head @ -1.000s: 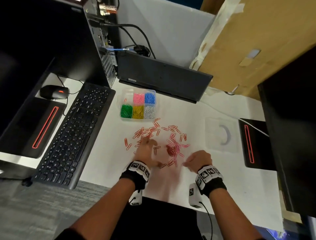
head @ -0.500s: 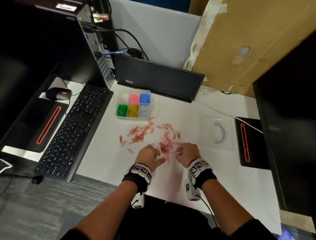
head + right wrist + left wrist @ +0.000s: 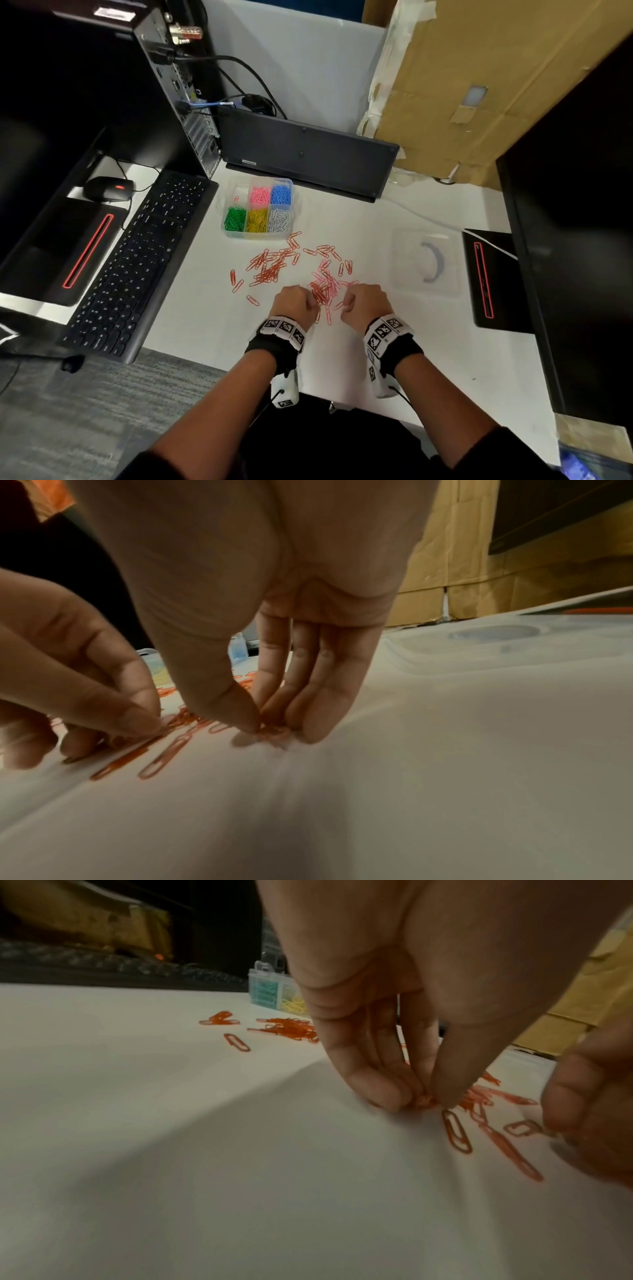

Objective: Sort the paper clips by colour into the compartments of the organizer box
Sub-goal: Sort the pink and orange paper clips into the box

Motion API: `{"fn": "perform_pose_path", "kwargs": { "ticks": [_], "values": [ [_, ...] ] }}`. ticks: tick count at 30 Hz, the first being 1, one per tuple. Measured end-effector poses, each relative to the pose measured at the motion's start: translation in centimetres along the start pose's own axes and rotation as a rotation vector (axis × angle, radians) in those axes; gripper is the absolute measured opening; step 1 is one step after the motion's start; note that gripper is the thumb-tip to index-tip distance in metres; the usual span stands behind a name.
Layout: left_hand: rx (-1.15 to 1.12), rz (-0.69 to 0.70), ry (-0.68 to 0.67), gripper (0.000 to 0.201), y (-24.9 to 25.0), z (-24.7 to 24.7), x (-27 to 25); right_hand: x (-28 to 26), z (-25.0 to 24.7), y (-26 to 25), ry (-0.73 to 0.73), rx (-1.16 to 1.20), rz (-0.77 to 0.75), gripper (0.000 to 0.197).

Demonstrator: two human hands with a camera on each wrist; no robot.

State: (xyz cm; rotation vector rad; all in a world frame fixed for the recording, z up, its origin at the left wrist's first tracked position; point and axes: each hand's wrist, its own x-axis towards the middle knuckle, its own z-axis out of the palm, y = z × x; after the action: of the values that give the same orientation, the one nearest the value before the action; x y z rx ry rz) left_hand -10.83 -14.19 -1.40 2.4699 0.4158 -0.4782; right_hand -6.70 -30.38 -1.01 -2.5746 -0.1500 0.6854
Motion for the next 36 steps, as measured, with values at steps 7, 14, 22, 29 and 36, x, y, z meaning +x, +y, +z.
{"fn": "perform_pose_path", "kwargs": {
  "ticks": [7,14,22,29,36],
  "values": [
    [-0.346,-0.024,0.026,0.02,-0.9,0.1,-0.1,0.8,-1.6,2.4,-0.02,0.257,0.109,0.012],
    [-0.653,-0.142,-0.12,0.029,-0.5,0.3,-0.5,1.4,-2.7,3.4,-0.127,1.254,0.26,0.025],
    [-0.408,-0.179,-0.053,0.031,0.6,0.7,-0.5,3.4,-0.5,3.2,0.119,0.273,-0.127,0.014],
    [-0.108,-0.117,-0.053,0.018,0.6,1.4,-0.3,3.5,0.3,3.4,0.144,0.141,-0.203,0.012],
    [-0.074,-0.111,-0.051,0.011,1.6,1.5,-0.1,3.0,-0.8,4.4,0.093,0.669,-0.005,0.018]
  ]
}}
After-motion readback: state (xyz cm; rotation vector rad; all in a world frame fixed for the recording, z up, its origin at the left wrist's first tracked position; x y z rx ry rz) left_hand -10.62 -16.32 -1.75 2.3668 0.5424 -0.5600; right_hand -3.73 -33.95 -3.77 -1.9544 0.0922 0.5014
